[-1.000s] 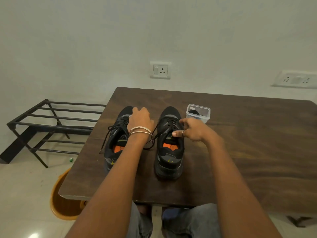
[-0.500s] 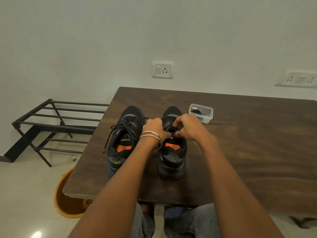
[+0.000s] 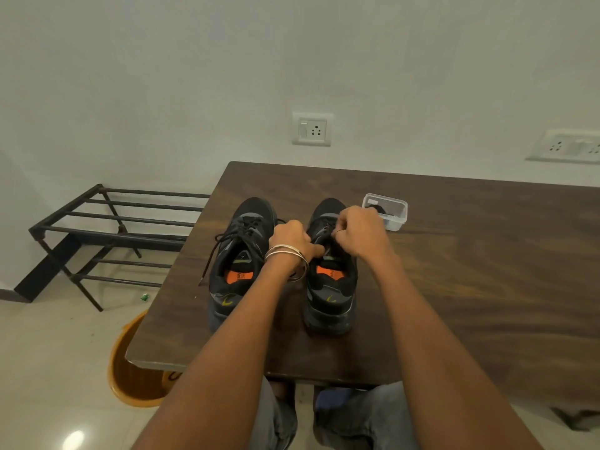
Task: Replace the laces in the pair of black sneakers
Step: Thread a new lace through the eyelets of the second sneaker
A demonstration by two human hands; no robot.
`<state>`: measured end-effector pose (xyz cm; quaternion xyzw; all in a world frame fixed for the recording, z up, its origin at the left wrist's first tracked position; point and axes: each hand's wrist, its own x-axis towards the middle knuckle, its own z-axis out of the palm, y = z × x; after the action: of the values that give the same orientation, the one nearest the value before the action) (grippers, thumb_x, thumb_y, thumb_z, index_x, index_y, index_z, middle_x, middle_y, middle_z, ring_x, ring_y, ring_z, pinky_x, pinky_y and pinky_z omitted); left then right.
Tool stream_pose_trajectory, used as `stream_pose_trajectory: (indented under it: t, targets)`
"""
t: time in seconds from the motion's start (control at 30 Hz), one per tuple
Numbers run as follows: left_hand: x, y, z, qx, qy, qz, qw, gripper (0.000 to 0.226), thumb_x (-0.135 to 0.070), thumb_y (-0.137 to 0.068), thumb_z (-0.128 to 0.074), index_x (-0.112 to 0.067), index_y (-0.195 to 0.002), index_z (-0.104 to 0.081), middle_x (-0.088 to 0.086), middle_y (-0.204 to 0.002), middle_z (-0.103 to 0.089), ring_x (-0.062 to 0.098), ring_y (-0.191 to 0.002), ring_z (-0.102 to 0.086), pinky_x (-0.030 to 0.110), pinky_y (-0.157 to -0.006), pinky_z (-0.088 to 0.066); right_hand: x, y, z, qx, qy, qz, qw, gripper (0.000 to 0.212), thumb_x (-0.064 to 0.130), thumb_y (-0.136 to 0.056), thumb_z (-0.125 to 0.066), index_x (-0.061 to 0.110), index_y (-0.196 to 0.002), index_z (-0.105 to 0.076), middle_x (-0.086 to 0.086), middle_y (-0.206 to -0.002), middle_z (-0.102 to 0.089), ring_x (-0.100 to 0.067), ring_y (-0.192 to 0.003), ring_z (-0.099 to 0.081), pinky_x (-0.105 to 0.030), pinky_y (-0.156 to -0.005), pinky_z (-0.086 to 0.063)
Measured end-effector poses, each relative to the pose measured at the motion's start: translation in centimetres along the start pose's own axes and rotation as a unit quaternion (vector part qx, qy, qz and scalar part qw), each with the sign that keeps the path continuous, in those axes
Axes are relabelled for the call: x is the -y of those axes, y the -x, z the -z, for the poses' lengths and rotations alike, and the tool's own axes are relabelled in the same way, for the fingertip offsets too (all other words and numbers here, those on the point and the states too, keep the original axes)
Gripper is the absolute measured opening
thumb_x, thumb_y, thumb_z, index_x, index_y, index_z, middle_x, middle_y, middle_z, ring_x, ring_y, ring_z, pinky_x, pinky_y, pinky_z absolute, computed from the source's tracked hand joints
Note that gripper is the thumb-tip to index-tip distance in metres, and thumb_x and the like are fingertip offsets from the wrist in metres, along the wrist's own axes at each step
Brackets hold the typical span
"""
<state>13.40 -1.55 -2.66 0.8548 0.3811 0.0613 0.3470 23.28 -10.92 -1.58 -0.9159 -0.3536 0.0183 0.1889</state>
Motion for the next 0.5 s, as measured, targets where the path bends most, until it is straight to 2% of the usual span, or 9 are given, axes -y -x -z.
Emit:
stream_pose_trajectory:
  t: [0.07, 0.13, 0.2, 0.23, 0.3, 0.37, 0.43, 0.5]
  targets:
    - [0.0, 0.0, 0.0, 0.003, -0.007, -0.003, 1.0, 0.027, -0.03, -0.075, -0.078, -0.014, -0.072, -0.056, 0.004, -0.078, -0.063, 0.017, -0.069, -0.058, 0.028, -0.06, -0.046, -1.0, 0.0, 0.1, -0.009, -0.115, -0.079, 0.99, 0.01, 0.005, -0.084, -0.059, 0.0, -0.08, -0.067, -0.015, -0.075, -0.07, -0.029, -0.071, -0.069, -0.045, -0.069, -0.06]
    - [-0.2, 0.0, -0.1, 0.005, -0.02, -0.007, 1.0, 0.031, -0.033, -0.076, -0.076, -0.016, -0.07, -0.051, 0.002, -0.076, -0.059, 0.014, -0.064, -0.054, 0.025, -0.054, -0.041, -1.6, 0.2, 0.4, 0.018, -0.235, -0.144, 0.961, 0.014, -0.001, -0.087, -0.051, -0.004, -0.083, -0.064, -0.019, -0.076, -0.071, -0.03, -0.067, -0.072, -0.047, -0.066, -0.062]
    - [-0.3, 0.0, -0.2, 0.005, -0.038, -0.013, 0.999, 0.031, -0.035, -0.078, -0.075, -0.017, -0.073, -0.05, 0.003, -0.08, -0.059, 0.015, -0.064, -0.053, 0.025, -0.054, -0.041, -1.7, 0.3, 0.9, 0.033, -0.277, -0.151, 0.948, 0.014, -0.003, -0.091, -0.049, -0.001, -0.094, -0.062, -0.019, -0.086, -0.071, -0.029, -0.073, -0.072, -0.045, -0.069, -0.062]
    - [-0.4, 0.0, -0.3, 0.006, -0.049, -0.016, 0.999, 0.031, -0.036, -0.078, -0.074, -0.017, -0.075, -0.05, 0.003, -0.081, -0.059, 0.015, -0.064, -0.053, 0.026, -0.055, -0.041, -1.6, 0.4, 1.1, 0.039, -0.273, -0.125, 0.953, 0.013, -0.002, -0.092, -0.052, 0.003, -0.1, -0.061, -0.015, -0.091, -0.069, -0.026, -0.078, -0.071, -0.042, -0.072, -0.062]
    - [-0.7, 0.2, -0.3, 0.011, -0.089, -0.026, 0.996, 0.032, -0.039, -0.081, -0.071, -0.015, -0.082, -0.049, 0.002, -0.081, -0.052, 0.015, -0.063, -0.049, 0.029, -0.058, -0.042, -1.0, 0.6, 1.3, 0.07, -0.207, -0.037, 0.975, 0.016, 0.007, -0.091, -0.063, 0.01, -0.106, -0.063, -0.006, -0.097, -0.064, -0.02, -0.087, -0.064, -0.036, -0.08, -0.057]
    - [-1.1, 0.6, -0.3, 0.013, -0.136, -0.039, 0.99, 0.032, -0.041, -0.085, -0.067, -0.014, -0.093, -0.05, 0.004, -0.084, -0.048, 0.02, -0.071, -0.051, 0.033, -0.064, -0.043, -0.4, 0.5, 0.8, 0.091, -0.068, 0.024, 0.993, 0.019, 0.019, -0.088, -0.07, 0.013, -0.107, -0.066, -0.005, -0.103, -0.063, -0.021, -0.096, -0.061, -0.037, -0.085, -0.054]
    - [-1.4, 0.9, -0.3, 0.014, -0.166, -0.05, 0.985, 0.037, -0.042, -0.087, -0.064, -0.012, -0.106, -0.055, 0.007, -0.089, -0.051, 0.025, -0.077, -0.053, 0.035, -0.066, -0.043, 0.1, 0.3, 0.3, 0.074, 0.037, 0.036, 0.996, 0.022, 0.021, -0.086, -0.071, 0.012, -0.105, -0.066, -0.007, -0.107, -0.064, -0.027, -0.098, -0.062, -0.044, -0.086, -0.055]
    - [-1.4, 1.0, -0.3, 0.02, -0.172, -0.052, 0.984, 0.038, -0.042, -0.088, -0.063, -0.01, -0.108, -0.057, 0.005, -0.085, -0.05, 0.022, -0.072, -0.051, 0.035, -0.064, -0.043, 0.7, 0.2, 0.2, 0.059, 0.08, 0.04, 0.994, 0.019, 0.018, -0.086, -0.067, 0.009, -0.102, -0.063, -0.01, -0.103, -0.064, -0.031, -0.095, -0.063, -0.045, -0.082, -0.056]
